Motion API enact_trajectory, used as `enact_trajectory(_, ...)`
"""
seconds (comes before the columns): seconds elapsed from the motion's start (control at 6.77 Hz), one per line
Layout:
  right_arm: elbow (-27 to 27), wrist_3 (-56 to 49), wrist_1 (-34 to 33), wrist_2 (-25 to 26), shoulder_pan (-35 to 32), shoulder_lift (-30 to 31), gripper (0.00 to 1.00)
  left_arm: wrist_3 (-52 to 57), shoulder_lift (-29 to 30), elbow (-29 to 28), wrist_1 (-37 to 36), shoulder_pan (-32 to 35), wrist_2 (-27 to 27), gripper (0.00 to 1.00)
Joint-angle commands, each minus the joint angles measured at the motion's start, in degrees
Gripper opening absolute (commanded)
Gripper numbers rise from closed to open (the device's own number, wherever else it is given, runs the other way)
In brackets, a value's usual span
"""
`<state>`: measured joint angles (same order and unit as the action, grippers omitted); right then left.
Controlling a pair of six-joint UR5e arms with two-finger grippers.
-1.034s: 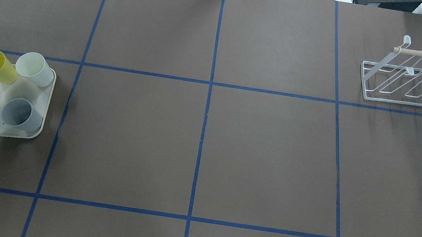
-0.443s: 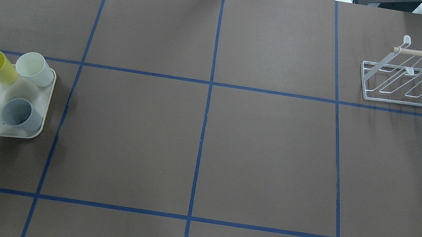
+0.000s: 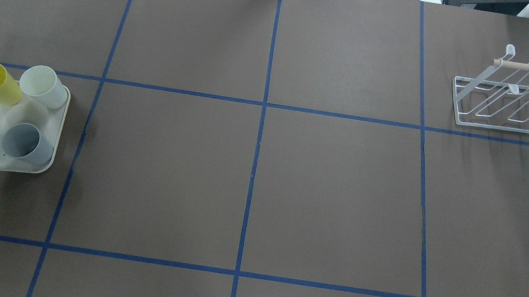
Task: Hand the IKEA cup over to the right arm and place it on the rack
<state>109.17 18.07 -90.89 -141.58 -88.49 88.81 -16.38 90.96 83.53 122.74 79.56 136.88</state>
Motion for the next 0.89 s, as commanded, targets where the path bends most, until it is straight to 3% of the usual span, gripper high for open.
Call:
enact_trajectory(0.0, 1.22, 2.91, -0.07, 1.38, -0.01, -3.62, 1.00, -0.23, 3.67, 1.02, -0.22, 8.66, -5.35, 0.00)
enact_trajectory(0.15, 1.14, 6.93, 0.01, 3.74, 0.77, -6.77, 1.00, -1.02, 5.96, 1.02, -0.13, 9.12, -9.05, 0.00)
enact_trajectory(0.44, 0.96, 18.58, 0.89, 8.92, 5.93, -15.12, 0.99, -14.92, 11.75, 2.33, 1.36, 9.21, -11.35, 0.00)
enact_trajectory(0.59, 0.61, 26.23, 6.11, 14.43, 9.35, -18.20, 0.99, -21.96, 13.26, 3.65, 3.71, 8.60, -14.85, 0.00)
enact_trajectory(0.74, 0.26, 36.14, 14.78, 19.27, 13.30, -18.67, 0.99, -29.69, 13.37, 3.84, 10.61, 6.85, -15.67, 0.00)
